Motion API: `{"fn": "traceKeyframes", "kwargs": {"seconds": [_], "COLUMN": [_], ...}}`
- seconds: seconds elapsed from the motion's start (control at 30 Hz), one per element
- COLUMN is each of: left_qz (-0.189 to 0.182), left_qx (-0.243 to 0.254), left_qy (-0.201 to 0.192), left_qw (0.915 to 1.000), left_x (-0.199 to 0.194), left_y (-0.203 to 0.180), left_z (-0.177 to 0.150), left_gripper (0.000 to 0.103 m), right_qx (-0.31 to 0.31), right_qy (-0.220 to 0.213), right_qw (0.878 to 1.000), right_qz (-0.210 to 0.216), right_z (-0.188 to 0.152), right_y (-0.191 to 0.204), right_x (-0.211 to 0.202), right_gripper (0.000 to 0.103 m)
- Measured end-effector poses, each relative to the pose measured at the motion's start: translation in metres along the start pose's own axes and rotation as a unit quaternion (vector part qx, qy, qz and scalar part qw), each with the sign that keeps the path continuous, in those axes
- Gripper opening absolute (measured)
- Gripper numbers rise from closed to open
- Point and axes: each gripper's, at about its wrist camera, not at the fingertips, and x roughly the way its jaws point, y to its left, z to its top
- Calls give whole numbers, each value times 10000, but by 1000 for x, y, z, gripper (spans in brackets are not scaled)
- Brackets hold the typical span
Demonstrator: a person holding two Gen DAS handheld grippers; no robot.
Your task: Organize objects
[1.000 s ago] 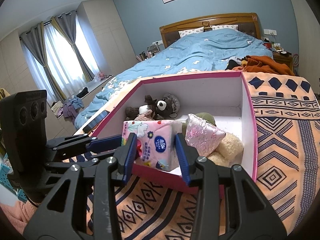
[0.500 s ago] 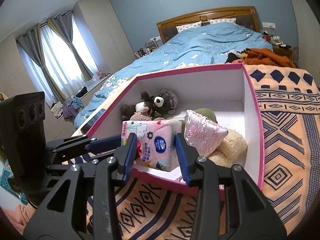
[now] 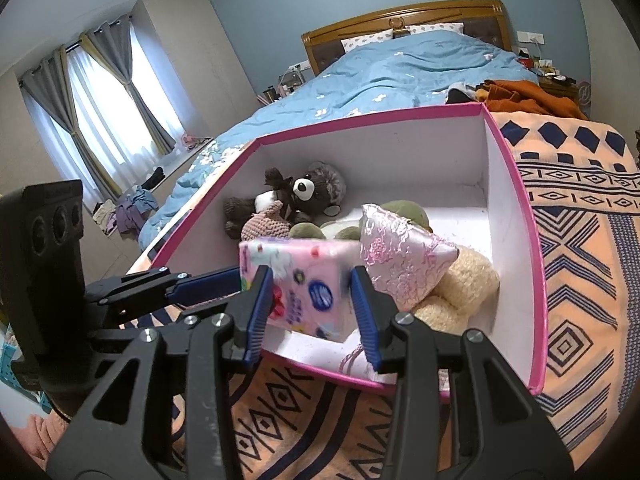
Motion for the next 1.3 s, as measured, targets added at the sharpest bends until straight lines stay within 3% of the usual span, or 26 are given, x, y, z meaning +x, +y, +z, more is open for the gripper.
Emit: {"fn": "traceKeyframes", "kwargs": {"seconds": [0.1,0.27,0.5,0.63,0.83,1.07,1.3], "left_qz": [34,134,290,432,568,968,1138], "left_qx": [-1,-64,93,138,-139,-437,-569], "left_qy": [-19,-84,-397,-610,-727,-528,-324], "left_qw": [10000,9999,9987,9971,9956,9929,9913], "left_x": [0,-3,-24,-43,-63,-64,-64], "left_y": [1,5,-2,-7,0,9,11], "left_z": [0,-3,-14,-29,-47,-81,-102], "left_gripper": [35,50,79,92,92,92,92], "right_qx": [3,-8,-174,-328,-585,-797,-633], "right_qy": [-10,-55,-276,-503,-761,-556,-388], "right_qw": [10000,10000,9993,9977,9924,9890,9918], "right_qz": [-20,-80,-184,-299,-764,-1116,-1035], "right_z": [0,-2,-10,-23,-47,-89,-108], "right_y": [-1,-1,7,15,25,34,32], "right_x": [0,-4,-23,-41,-63,-60,-59], "right_gripper": [43,45,62,80,101,103,103]}}
